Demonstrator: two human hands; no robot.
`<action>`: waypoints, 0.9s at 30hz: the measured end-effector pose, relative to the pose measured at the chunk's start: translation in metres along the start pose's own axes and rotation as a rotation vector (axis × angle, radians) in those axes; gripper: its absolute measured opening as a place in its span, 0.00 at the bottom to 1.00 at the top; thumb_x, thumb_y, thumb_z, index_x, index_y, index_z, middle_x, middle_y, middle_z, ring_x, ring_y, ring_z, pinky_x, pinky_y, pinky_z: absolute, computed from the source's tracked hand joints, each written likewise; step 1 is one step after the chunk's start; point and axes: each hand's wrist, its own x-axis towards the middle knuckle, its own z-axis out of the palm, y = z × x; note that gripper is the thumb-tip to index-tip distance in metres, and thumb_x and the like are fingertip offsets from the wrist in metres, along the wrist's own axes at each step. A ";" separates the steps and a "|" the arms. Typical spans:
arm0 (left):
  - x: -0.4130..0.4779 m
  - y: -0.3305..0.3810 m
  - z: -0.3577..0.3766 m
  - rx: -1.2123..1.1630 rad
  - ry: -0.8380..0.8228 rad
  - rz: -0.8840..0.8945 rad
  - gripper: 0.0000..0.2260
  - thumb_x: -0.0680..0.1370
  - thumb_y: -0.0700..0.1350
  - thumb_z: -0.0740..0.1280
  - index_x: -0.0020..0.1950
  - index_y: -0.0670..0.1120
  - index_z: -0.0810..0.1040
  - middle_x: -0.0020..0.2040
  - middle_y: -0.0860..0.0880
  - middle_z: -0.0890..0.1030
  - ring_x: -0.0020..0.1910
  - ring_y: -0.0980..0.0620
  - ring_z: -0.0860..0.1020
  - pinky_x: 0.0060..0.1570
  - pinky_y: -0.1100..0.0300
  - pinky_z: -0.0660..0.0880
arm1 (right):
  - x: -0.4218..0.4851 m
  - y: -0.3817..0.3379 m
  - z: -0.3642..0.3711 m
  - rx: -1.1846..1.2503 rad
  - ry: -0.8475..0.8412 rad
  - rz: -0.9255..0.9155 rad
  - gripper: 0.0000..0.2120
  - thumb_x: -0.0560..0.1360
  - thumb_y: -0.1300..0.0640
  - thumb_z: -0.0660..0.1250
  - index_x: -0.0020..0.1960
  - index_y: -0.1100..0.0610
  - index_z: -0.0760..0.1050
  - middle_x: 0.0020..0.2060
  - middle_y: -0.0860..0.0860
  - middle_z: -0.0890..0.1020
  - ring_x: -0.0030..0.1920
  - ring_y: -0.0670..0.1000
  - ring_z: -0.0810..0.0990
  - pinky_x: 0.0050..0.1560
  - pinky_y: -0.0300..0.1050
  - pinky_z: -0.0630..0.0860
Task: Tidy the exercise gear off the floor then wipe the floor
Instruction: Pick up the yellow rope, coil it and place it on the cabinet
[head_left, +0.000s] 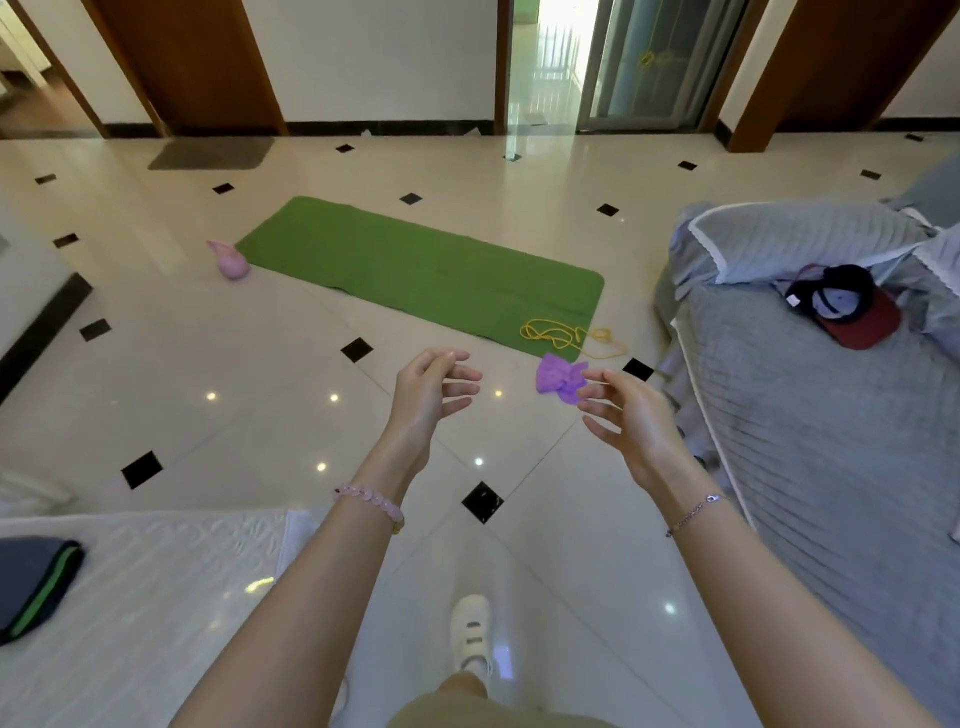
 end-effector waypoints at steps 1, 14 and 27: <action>0.020 0.007 -0.001 0.001 -0.001 -0.005 0.09 0.79 0.40 0.56 0.48 0.45 0.76 0.38 0.48 0.80 0.37 0.52 0.78 0.42 0.60 0.77 | 0.018 -0.007 0.009 -0.003 -0.003 0.005 0.09 0.76 0.56 0.60 0.46 0.54 0.79 0.34 0.47 0.80 0.37 0.46 0.79 0.43 0.40 0.74; 0.225 0.070 -0.027 -0.019 0.085 -0.001 0.10 0.80 0.41 0.56 0.46 0.46 0.76 0.37 0.48 0.80 0.37 0.52 0.79 0.42 0.59 0.77 | 0.212 -0.084 0.134 -0.028 -0.081 -0.013 0.11 0.78 0.58 0.58 0.46 0.54 0.79 0.33 0.48 0.81 0.38 0.47 0.79 0.41 0.41 0.74; 0.459 0.123 0.005 0.021 0.143 -0.048 0.11 0.81 0.41 0.55 0.47 0.46 0.76 0.38 0.48 0.81 0.38 0.52 0.79 0.40 0.62 0.77 | 0.453 -0.159 0.199 -0.020 -0.111 0.061 0.11 0.78 0.58 0.58 0.44 0.53 0.79 0.32 0.47 0.81 0.40 0.49 0.79 0.44 0.43 0.74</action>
